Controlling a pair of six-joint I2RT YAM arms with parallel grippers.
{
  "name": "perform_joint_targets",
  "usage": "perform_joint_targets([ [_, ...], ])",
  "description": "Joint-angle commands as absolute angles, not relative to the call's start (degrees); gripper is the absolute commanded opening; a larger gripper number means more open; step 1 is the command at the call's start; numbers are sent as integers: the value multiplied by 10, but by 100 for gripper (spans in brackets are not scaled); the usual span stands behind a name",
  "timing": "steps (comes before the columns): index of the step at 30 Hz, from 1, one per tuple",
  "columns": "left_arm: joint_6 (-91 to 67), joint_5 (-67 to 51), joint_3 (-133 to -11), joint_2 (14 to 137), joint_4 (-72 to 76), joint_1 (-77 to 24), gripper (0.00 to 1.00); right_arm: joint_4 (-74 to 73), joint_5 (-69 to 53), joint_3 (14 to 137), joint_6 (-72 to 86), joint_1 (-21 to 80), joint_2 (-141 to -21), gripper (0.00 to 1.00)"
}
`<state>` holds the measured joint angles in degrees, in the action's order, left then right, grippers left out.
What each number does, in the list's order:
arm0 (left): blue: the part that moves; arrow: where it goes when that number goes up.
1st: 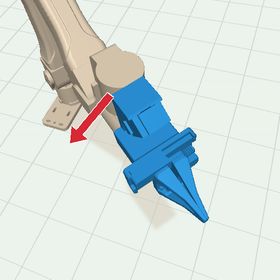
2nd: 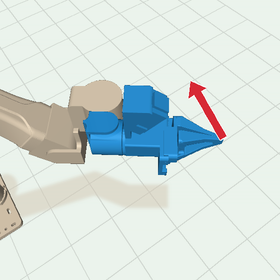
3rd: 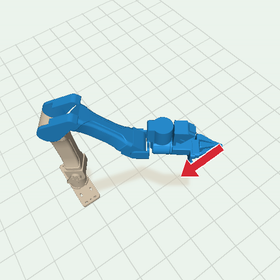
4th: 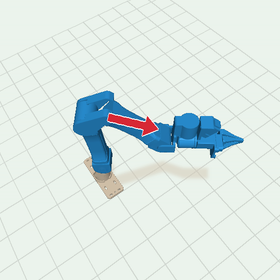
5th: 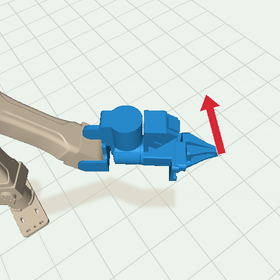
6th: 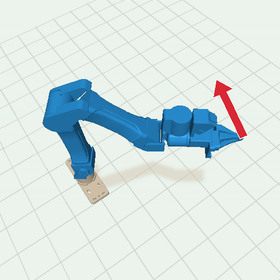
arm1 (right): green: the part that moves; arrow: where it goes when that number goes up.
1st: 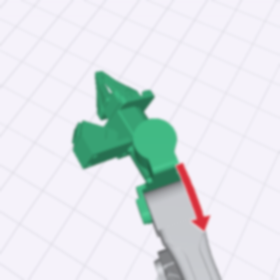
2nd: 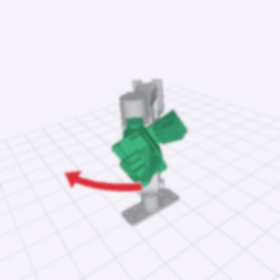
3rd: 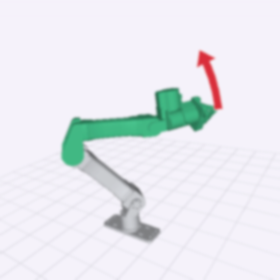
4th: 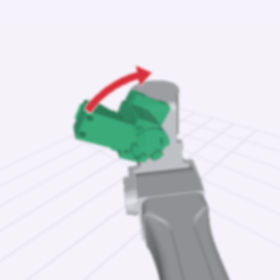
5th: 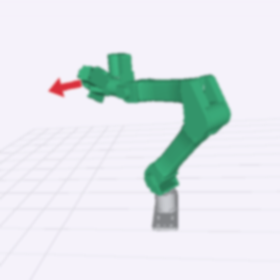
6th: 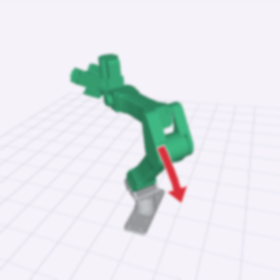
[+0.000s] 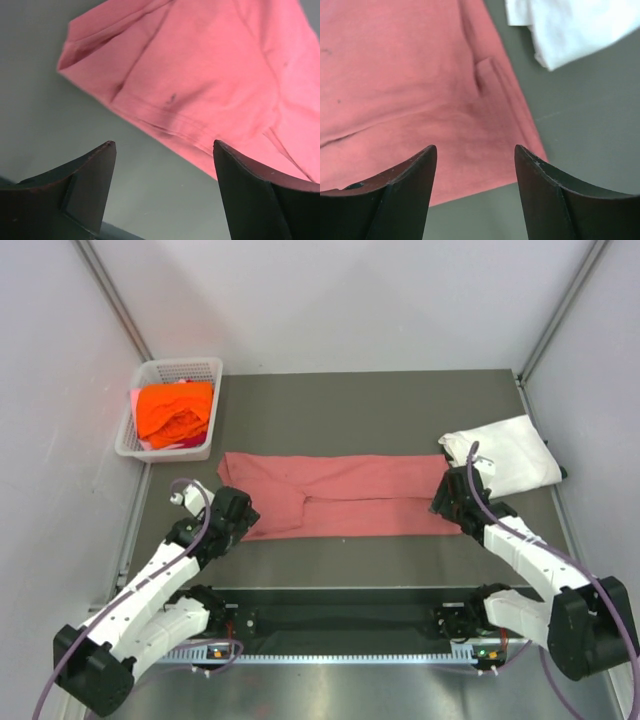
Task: Fold and stack the t-shirts
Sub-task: Fold the tshirt
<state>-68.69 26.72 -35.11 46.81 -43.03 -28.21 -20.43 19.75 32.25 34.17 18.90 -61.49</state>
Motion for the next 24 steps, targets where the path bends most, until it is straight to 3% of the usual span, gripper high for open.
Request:
perform_joint_targets([
  [1,-744,282,-384,485,-482,-278,81,-200,178,309,363,157,-601,63],
  [24,-825,264,-313,513,-443,-243,76,-228,196,256,494,134,-635,54],
])
